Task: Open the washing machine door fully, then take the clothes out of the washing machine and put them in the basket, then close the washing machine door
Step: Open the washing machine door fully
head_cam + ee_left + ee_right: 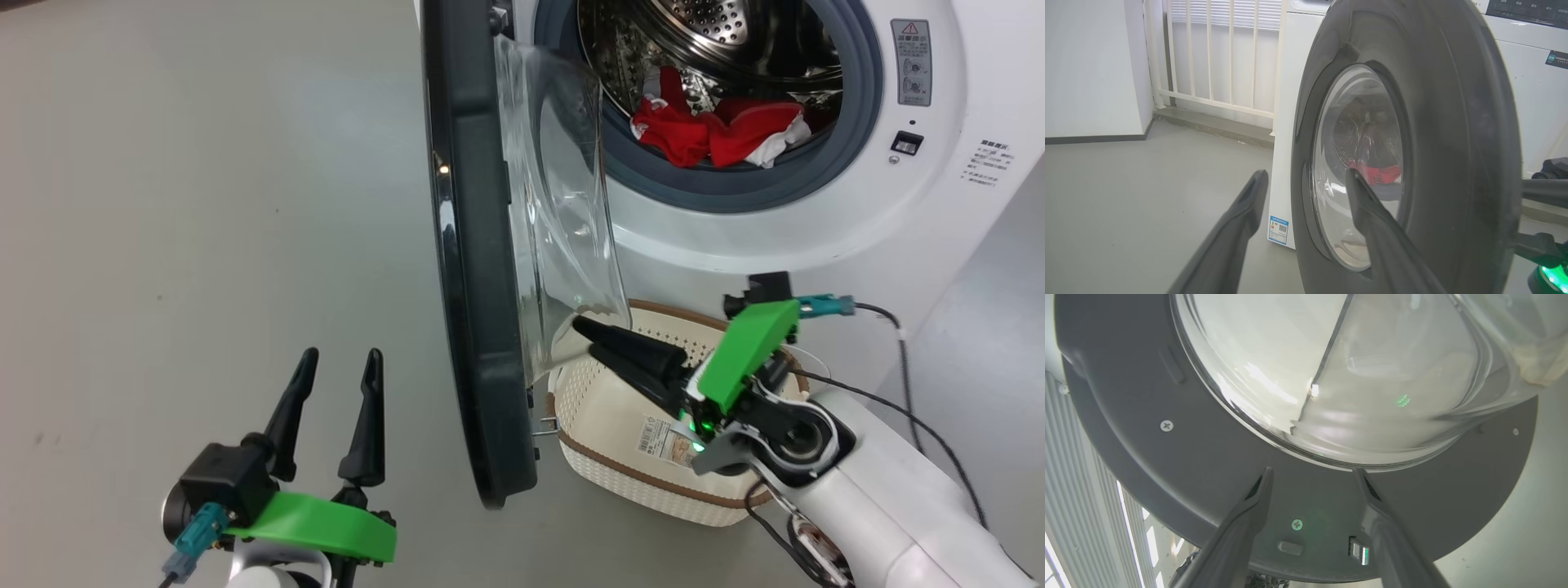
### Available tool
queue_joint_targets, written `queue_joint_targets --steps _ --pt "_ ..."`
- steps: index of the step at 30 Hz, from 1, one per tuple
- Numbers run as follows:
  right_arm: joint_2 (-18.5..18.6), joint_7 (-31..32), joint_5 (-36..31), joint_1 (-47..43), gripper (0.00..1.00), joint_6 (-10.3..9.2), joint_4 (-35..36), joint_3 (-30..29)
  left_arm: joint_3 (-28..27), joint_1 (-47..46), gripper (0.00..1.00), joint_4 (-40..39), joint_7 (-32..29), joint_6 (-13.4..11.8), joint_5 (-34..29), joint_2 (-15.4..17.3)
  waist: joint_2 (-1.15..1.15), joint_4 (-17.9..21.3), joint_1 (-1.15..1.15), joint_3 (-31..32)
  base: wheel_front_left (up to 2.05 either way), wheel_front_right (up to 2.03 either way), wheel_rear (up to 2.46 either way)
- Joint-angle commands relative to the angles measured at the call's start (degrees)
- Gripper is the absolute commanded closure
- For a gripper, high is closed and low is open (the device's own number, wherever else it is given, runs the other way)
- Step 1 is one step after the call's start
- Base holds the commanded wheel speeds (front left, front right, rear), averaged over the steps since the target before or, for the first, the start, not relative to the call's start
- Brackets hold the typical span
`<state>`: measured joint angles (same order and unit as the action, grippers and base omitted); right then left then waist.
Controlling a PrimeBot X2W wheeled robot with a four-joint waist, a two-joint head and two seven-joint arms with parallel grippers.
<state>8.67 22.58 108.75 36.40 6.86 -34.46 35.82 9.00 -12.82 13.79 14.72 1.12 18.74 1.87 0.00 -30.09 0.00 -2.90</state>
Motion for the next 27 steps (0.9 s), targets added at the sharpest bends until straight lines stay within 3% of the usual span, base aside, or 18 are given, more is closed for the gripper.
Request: queue_joint_targets --steps 1,15,17,23,27 --pt "0.80 -3.02 -3.39 -1.16 0.00 0.63 1.95 0.39 -1.74 -0.65 0.00 -1.06 0.28 0.39 -0.12 1.00 0.00 0.14 0.00 0.29 0.00 0.00 0.00" --pt "6.88 -29.14 -30.12 -4.63 0.00 0.63 4.11 6.05 -2.30 1.40 0.00 -1.96 0.28 -0.03 -0.35 1.00 0.00 1.91 0.00 0.80 0.00 0.00 0.00" --pt "7.91 -33.44 -37.18 -3.85 0.00 0.63 2.02 7.36 -2.21 1.54 0.00 -2.19 0.28 -0.21 -0.36 1.00 0.00 2.20 0.00 0.73 0.00 0.00 0.00" --pt "5.22 -37.41 -50.90 -3.92 0.00 0.63 -1.89 2.52 -2.04 1.81 0.00 -3.00 0.28 -0.77 -0.97 1.00 0.00 2.70 0.00 0.66 0.00 0.00 0.00" --pt "2.96 -37.55 -62.23 -5.86 0.00 0.63 -0.25 -5.20 -1.95 2.17 0.00 -3.58 0.28 -1.20 -1.40 1.00 0.00 2.87 0.00 0.64 0.00 0.00 0.00"
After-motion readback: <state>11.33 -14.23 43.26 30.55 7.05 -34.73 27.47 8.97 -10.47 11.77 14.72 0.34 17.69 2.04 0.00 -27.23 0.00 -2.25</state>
